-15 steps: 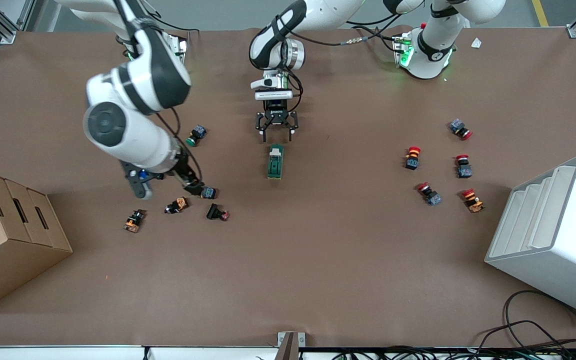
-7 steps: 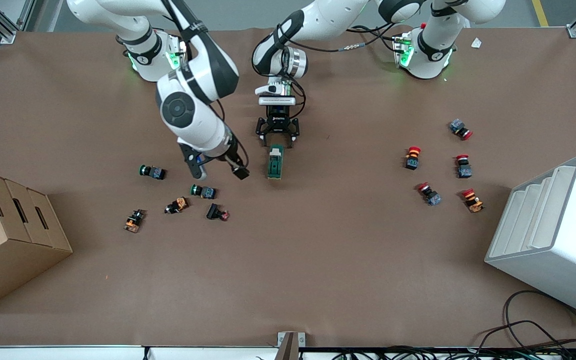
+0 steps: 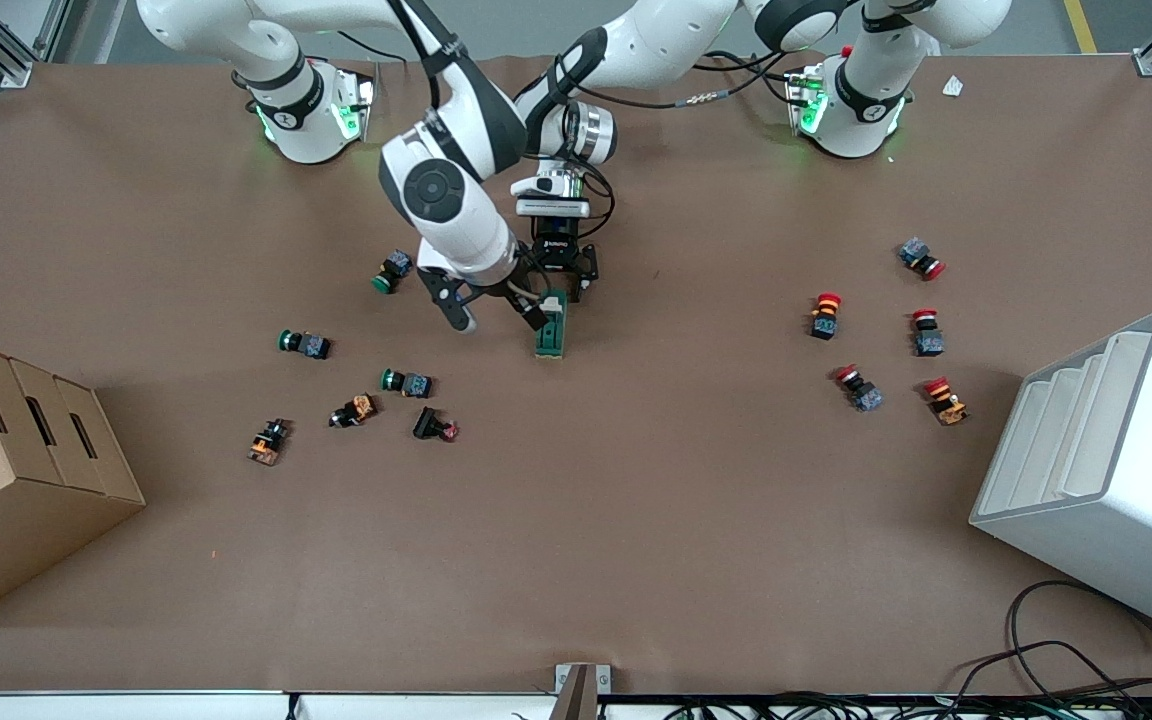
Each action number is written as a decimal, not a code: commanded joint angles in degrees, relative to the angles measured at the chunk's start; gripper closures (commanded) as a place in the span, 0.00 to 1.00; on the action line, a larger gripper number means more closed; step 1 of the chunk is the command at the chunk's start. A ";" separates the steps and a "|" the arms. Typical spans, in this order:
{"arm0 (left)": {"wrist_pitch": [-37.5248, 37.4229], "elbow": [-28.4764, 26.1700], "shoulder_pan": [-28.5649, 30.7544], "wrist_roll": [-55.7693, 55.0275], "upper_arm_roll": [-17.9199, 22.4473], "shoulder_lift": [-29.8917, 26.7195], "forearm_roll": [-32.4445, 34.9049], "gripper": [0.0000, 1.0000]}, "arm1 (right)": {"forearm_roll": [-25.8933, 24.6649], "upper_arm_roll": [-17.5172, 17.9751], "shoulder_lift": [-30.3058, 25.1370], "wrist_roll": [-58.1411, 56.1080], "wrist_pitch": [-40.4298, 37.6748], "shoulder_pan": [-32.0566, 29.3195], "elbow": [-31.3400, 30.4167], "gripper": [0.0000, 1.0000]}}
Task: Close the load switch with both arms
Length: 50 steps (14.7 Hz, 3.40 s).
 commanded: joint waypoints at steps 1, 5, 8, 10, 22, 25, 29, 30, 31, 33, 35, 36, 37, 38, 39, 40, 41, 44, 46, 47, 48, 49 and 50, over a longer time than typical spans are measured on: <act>1.51 2.70 0.15 -0.86 1.09 3.68 0.72 0.00 | 1.61 -0.29 2.81 -2.03 3.82 1.87 -0.45 0.00; 1.42 2.26 -0.03 -2.26 1.09 3.68 0.80 0.00 | 1.79 -0.29 5.28 -1.77 6.90 3.45 -0.45 0.00; 1.16 1.91 -0.20 -3.57 1.09 3.59 0.72 0.00 | 2.31 -0.29 6.77 -1.24 9.97 4.51 -0.10 0.00; 1.33 1.91 -0.20 -4.28 1.09 3.76 0.80 0.00 | 2.93 -0.37 8.18 -1.24 12.26 5.47 0.07 0.00; 1.42 2.00 -0.20 -4.02 0.91 3.59 0.72 0.00 | 3.02 -0.46 9.68 0.61 12.63 4.34 4.73 0.00; 1.42 2.00 -0.20 -3.67 0.91 3.59 0.72 0.00 | 2.93 -0.46 9.68 0.25 12.54 3.11 5.52 0.00; 1.42 2.00 -0.20 -3.58 0.91 3.50 0.72 0.00 | 2.58 -0.64 9.68 0.16 12.27 1.96 6.66 0.00; 1.34 2.00 -0.20 -3.58 0.91 3.33 0.72 0.00 | 2.49 -0.64 9.68 0.08 12.01 1.79 6.84 0.00; 1.16 2.00 -0.29 -3.67 0.91 3.15 0.72 0.00 | 2.32 -0.64 9.68 0.08 11.40 1.26 7.45 0.00; 1.16 2.00 -0.21 -3.58 0.91 3.15 0.72 0.00 | 2.31 -0.64 9.76 -0.01 10.43 0.56 8.51 0.00; 1.16 2.00 -0.20 -1.13 0.91 3.41 0.72 0.00 | 2.23 -0.72 10.38 0.08 10.43 0.55 9.47 0.00; 1.16 2.00 -0.20 -0.08 0.91 3.50 0.63 0.00 | 2.23 -0.72 10.64 0.08 10.43 0.47 9.65 0.00; 1.16 2.08 -0.12 0.02 0.82 3.33 0.28 0.00 | 2.23 -0.72 10.82 0.08 10.43 0.38 9.74 0.00; 1.16 2.08 -0.20 0.11 0.82 3.15 -0.68 0.00 | 2.14 -0.72 11.17 -0.01 10.43 0.38 9.92 0.00; 1.16 2.26 -0.29 0.11 0.74 3.15 -1.21 0.00 | 2.14 -0.72 11.69 -0.01 10.43 0.29 10.35 0.00; 1.16 2.26 -0.29 0.02 0.65 3.06 -1.31 0.00 | 2.05 -0.81 12.57 0.08 10.43 0.29 11.23 0.00; 1.16 2.17 -0.29 0.20 0.65 3.06 -1.31 0.00 | 2.05 -0.90 13.62 0.08 10.43 0.29 12.19 0.00; 1.16 2.08 -0.29 0.20 0.65 3.15 -1.31 0.00 | 1.88 -0.99 16.00 0.16 10.43 -0.67 14.92 0.00; 1.16 2.17 -0.29 0.20 0.56 3.06 -1.31 0.00 | 1.70 -0.99 17.32 0.16 10.51 -1.11 16.24 0.00; 1.16 2.26 -0.29 0.20 0.65 2.97 -1.31 0.00 | 1.26 -0.99 17.93 0.16 10.43 -1.38 16.86 0.00; 1.16 2.35 -0.21 0.20 0.65 3.06 -1.31 0.00 | 1.09 -0.99 18.55 0.16 10.51 -1.38 17.30 0.00; 1.16 2.35 -0.12 0.29 0.65 3.06 -1.31 0.00 | 1.00 -0.99 19.08 0.08 10.52 -1.64 17.56 0.00; 1.16 2.52 -0.03 0.20 0.65 3.06 -1.31 0.00 | 0.21 -0.90 19.43 -0.01 10.60 -1.90 17.56 0.00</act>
